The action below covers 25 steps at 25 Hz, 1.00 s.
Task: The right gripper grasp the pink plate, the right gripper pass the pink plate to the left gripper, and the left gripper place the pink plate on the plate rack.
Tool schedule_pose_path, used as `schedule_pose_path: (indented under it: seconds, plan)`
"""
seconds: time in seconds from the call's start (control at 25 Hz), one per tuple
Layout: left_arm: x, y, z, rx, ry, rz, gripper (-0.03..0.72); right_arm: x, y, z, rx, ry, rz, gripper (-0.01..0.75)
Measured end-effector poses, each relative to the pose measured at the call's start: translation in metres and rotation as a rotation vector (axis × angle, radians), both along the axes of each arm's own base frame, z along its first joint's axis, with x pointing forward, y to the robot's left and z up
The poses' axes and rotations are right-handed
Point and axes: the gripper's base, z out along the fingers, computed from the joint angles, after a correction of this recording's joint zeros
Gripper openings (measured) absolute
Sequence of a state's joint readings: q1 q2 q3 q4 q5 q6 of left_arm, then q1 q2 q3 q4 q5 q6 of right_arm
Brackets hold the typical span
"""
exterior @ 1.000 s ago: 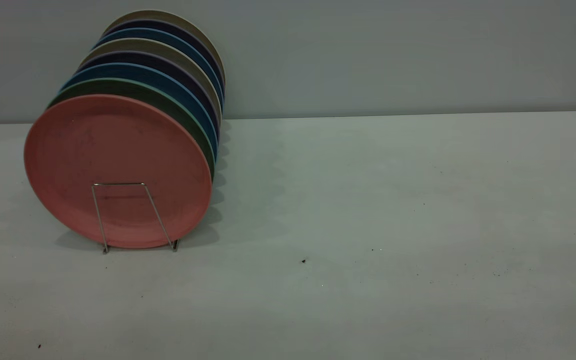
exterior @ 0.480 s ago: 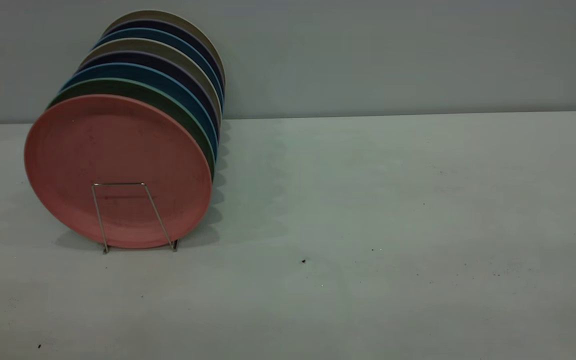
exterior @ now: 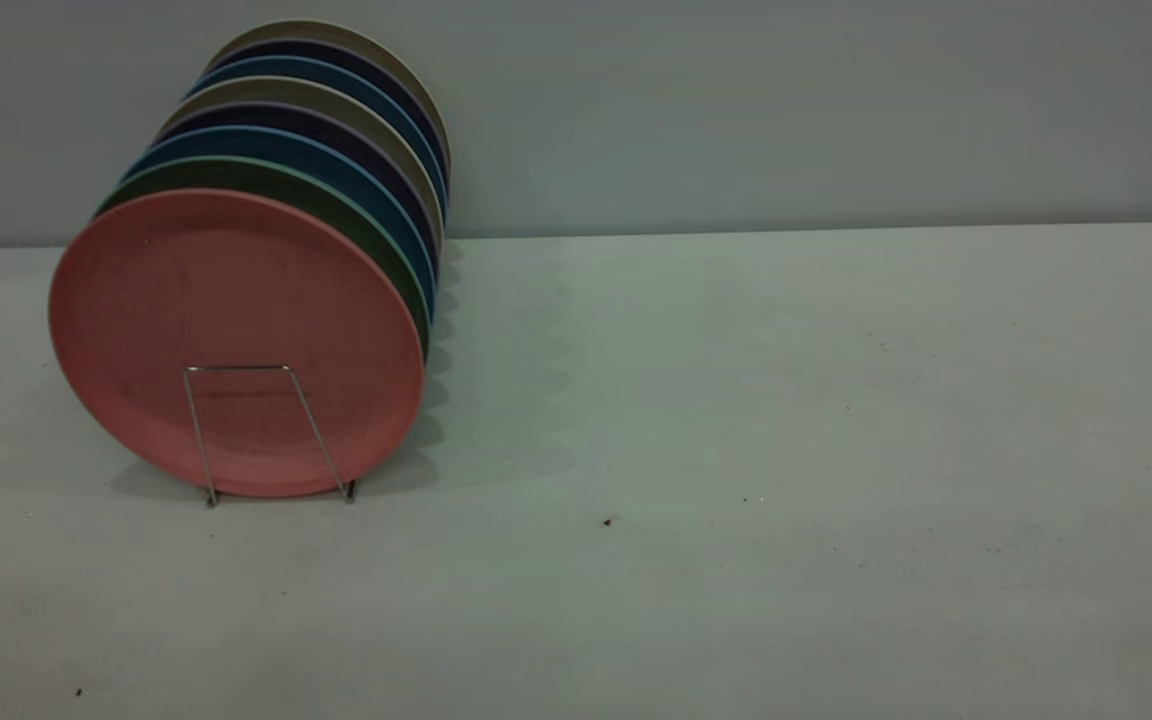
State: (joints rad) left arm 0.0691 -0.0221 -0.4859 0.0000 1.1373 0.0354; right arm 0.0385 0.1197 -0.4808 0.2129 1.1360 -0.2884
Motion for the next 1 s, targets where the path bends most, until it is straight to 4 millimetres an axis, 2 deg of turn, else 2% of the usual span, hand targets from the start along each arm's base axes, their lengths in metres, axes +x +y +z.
schedule_pose_path:
  seconds: [0.24, 1.0]
  plan:
    - [0.000, 0.000, 0.000, 0.000, 0.000, -0.016, 0.501, -0.020, 0.000, -0.001, 0.013, -0.125, -0.006, 0.314]
    - [0.000, 0.000, 0.000, 0.000, 0.000, -0.016, 0.501, -0.020, -0.001, -0.001, 0.007, -0.127, -0.005, 0.314]
